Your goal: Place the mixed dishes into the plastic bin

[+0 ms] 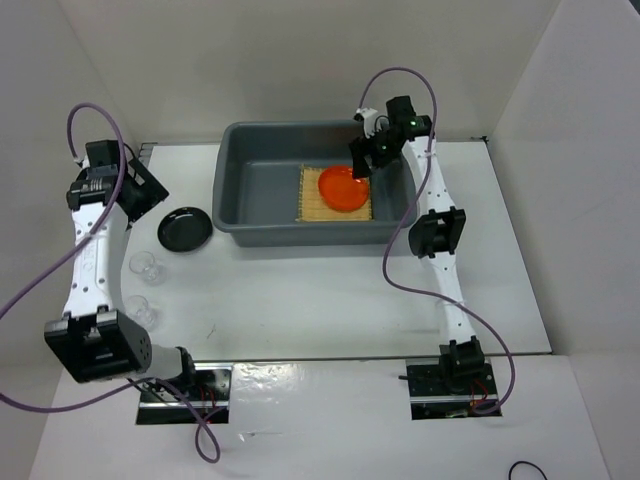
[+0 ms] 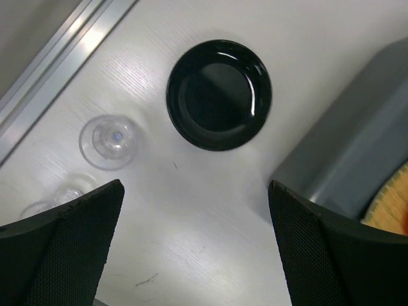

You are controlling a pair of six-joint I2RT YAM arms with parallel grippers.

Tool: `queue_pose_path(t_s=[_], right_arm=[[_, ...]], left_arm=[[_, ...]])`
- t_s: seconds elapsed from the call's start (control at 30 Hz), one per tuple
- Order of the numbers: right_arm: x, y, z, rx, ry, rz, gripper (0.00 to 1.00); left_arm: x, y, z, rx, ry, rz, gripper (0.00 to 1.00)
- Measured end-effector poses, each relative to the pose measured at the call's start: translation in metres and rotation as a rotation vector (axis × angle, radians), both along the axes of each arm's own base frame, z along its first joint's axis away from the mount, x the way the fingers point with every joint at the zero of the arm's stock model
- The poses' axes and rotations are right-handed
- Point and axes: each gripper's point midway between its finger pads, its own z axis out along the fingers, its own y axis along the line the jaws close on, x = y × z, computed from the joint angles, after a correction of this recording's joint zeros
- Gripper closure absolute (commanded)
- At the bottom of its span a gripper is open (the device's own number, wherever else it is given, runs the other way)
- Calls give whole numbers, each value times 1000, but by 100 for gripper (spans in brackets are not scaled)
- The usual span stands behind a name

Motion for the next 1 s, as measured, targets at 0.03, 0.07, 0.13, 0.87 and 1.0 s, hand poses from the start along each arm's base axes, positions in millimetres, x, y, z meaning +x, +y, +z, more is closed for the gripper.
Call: queue_pose_path(t_s=[0.03,0.07,0.13,0.87,1.0], right_arm=[[-1,0,5,1,-4,-1,2],[-3,0,11,1,-6,-2,2],[-8,-4,33,-4,-25,-11,2],[-104,-51,235,8,-258,-93,2],[-106,-55,226,-14,-229,-106,2]], left_arm=[[6,6,-8,0,17,5,0],[12,11,-15,-7,27,2,0],[26,23,-31,-44,34,-12,0],[100,30,-196,-737,-9,-532,0],[104,25,-196,-783,-32,-550,2]])
